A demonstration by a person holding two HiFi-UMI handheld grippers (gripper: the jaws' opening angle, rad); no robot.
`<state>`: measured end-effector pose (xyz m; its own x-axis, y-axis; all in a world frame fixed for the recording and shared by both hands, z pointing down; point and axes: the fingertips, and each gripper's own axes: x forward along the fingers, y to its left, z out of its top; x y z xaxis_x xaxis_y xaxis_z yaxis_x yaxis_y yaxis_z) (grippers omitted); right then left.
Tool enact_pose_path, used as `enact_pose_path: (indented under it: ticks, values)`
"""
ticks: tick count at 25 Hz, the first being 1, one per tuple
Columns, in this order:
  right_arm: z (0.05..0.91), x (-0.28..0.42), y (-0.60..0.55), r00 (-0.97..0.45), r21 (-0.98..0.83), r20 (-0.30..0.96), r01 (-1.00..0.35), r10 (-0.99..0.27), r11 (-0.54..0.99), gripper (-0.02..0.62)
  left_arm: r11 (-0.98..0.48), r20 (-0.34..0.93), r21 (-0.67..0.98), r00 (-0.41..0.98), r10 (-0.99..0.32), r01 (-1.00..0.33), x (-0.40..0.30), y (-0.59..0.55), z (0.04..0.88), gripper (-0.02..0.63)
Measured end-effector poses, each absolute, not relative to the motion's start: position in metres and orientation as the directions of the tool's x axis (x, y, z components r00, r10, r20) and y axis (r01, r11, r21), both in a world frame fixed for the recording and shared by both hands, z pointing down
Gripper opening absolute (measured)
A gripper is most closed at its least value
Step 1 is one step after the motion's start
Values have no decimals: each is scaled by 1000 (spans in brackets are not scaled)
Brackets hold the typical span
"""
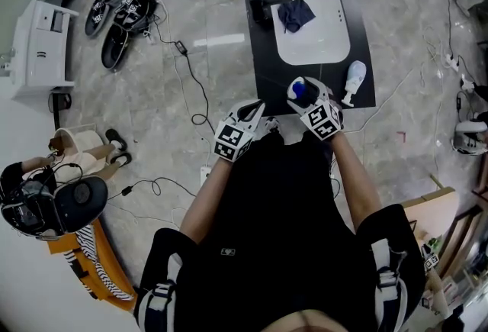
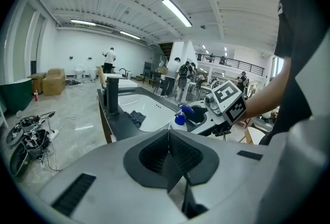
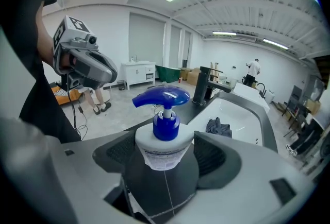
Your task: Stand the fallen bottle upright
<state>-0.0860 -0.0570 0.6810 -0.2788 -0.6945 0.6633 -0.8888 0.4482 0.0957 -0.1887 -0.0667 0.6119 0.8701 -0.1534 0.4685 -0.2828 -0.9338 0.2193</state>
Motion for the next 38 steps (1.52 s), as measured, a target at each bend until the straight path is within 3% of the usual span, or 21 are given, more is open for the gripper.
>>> enact_pose_path:
  ticks: [18,19,21,24,38]
  values:
    - [652,-31,-1,-272,-33,588,-949,-762,314,400,-923,464,190,859,-216,-334,-164,-63,602,14]
    - [650,-27,3,-279,-36,588,-947,-759,321,376,-920,466,186,855,-226,-345,-163,-62,601,14]
    - [648,-20,9,-299,-38,590,-938,-750,343,191,-911,467,182,848,-251,-370,-159,-60,600,14]
    - [647,-10,16,-327,-31,611,-920,-721,391,78,-888,457,191,838,-297,-419,-152,-55,597,14]
    - [640,69,28,-391,20,640,-852,-661,523,60,-779,471,193,753,-459,-596,-112,-11,601,14]
